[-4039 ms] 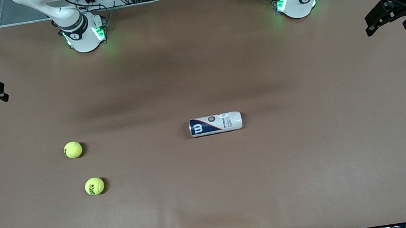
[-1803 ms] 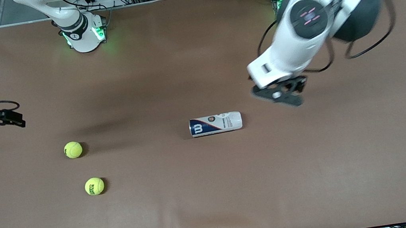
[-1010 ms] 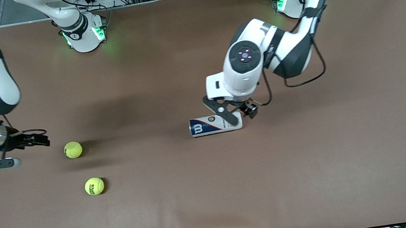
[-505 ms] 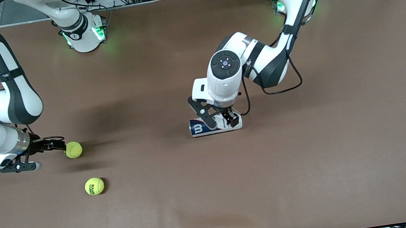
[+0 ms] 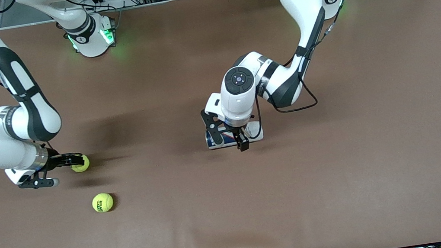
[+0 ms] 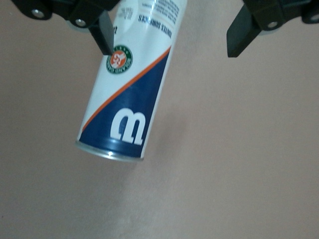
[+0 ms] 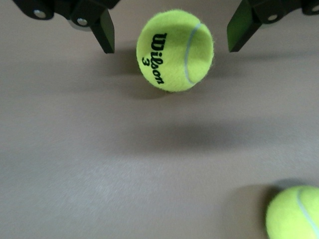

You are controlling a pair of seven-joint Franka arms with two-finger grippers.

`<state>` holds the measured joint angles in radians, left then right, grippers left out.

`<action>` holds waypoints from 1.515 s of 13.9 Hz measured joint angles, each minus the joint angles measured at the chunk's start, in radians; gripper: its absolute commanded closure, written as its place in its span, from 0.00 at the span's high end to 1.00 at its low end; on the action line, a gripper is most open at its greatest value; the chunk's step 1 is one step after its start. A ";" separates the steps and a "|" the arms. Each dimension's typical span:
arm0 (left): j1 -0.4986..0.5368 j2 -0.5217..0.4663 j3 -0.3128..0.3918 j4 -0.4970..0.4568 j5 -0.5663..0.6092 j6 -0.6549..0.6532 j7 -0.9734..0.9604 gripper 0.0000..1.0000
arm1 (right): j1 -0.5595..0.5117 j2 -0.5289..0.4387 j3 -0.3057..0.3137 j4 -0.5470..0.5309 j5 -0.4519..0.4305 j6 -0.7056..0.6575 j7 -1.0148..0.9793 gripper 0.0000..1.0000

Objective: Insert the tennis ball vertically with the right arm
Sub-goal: 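Grasp the can with the left gripper while the right gripper grasps the ball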

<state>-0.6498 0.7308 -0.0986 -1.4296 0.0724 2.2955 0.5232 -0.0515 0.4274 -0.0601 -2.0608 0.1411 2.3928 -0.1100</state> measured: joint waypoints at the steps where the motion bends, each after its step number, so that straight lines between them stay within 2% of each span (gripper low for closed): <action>1: -0.008 0.007 0.000 0.002 0.000 0.017 0.004 1.00 | 0.001 0.008 0.001 -0.003 0.006 0.005 0.000 1.00; 6: -0.036 0.048 0.003 0.006 0.002 0.077 0.008 1.00 | 0.003 0.030 0.002 -0.004 0.014 0.013 0.000 1.00; 12: -0.043 0.072 0.003 0.009 0.003 0.085 0.027 1.00 | 0.005 0.045 0.007 -0.004 0.015 0.028 0.000 1.00; 16: -0.047 0.079 0.002 0.009 0.003 0.085 0.046 1.00 | 0.005 0.045 0.008 -0.004 0.015 0.029 0.000 0.51; 18: -0.049 0.087 0.000 0.009 0.003 0.085 0.049 1.00 | 0.005 0.044 0.008 -0.003 0.015 0.028 0.000 0.39; 21: -0.057 0.095 -0.001 0.009 0.003 0.085 0.053 1.00 | 0.006 0.044 0.008 -0.003 0.015 0.028 -0.001 0.32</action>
<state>-0.7068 0.8258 -0.0997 -1.4204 0.0753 2.3807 0.5766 -0.0458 0.4713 -0.0524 -2.0638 0.1562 2.4211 -0.1106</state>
